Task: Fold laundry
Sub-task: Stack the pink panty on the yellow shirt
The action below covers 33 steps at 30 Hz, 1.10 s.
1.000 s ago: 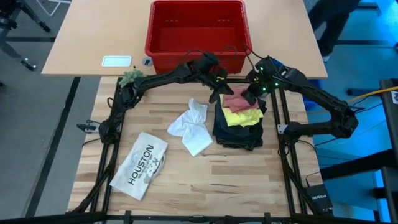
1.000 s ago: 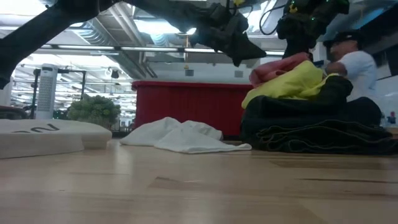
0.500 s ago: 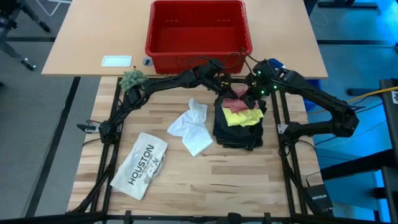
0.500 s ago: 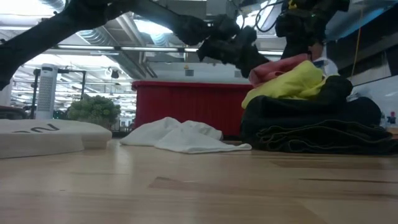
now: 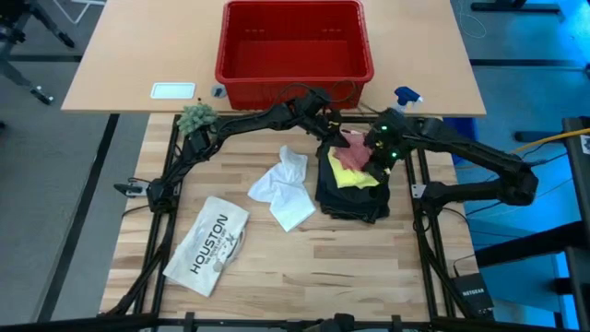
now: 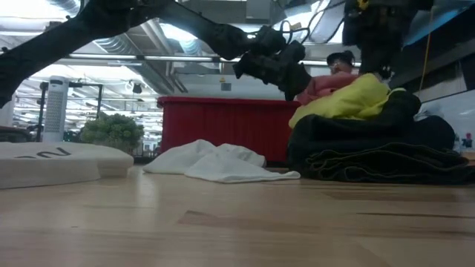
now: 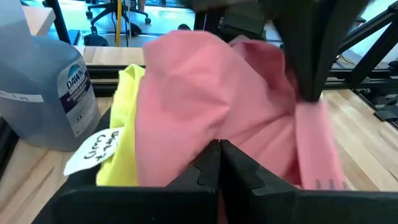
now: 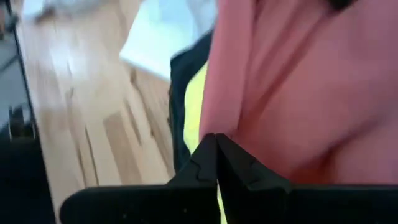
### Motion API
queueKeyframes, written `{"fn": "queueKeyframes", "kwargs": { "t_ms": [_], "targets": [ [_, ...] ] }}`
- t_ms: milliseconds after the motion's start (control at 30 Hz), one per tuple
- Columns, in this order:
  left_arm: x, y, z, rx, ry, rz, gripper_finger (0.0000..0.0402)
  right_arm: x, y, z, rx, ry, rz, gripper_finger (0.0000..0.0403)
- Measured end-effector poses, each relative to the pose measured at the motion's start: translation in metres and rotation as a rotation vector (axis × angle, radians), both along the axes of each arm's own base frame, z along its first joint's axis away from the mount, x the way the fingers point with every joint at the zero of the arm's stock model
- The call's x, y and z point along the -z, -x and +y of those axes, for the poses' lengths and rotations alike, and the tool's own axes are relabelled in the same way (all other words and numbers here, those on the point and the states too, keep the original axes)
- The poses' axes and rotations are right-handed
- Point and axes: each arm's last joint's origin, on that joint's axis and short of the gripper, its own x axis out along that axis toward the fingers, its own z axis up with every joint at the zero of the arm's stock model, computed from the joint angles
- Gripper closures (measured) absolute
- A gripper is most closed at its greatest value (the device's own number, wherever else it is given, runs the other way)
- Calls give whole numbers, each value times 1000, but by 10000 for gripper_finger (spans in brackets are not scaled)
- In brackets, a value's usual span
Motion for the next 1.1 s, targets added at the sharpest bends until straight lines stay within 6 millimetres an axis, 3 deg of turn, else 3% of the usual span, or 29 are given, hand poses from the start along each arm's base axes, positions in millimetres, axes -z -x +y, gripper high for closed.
{"fn": "queueKeyframes", "kwargs": {
  "t_ms": [200,333,467,633,867,1000,1100],
  "targets": [
    [-5,1,-1,30,28,8,401,-25,19,6,173,147,-127,403],
    [-23,3,-3,48,8,21,401,-30,15,3,200,195,-187,403],
    [-32,6,-9,75,-3,52,401,-22,-1,-8,200,206,-174,403],
    [-29,5,-25,121,0,111,401,-5,-17,-25,206,220,-92,403],
    [-6,-7,-56,171,-38,167,401,16,-12,-49,233,174,-29,403],
    [10,-7,-61,174,-15,212,401,29,-4,-50,236,108,-20,403],
    [5,-5,-56,156,-10,202,401,21,0,-46,237,126,-70,403]
  ]
}}
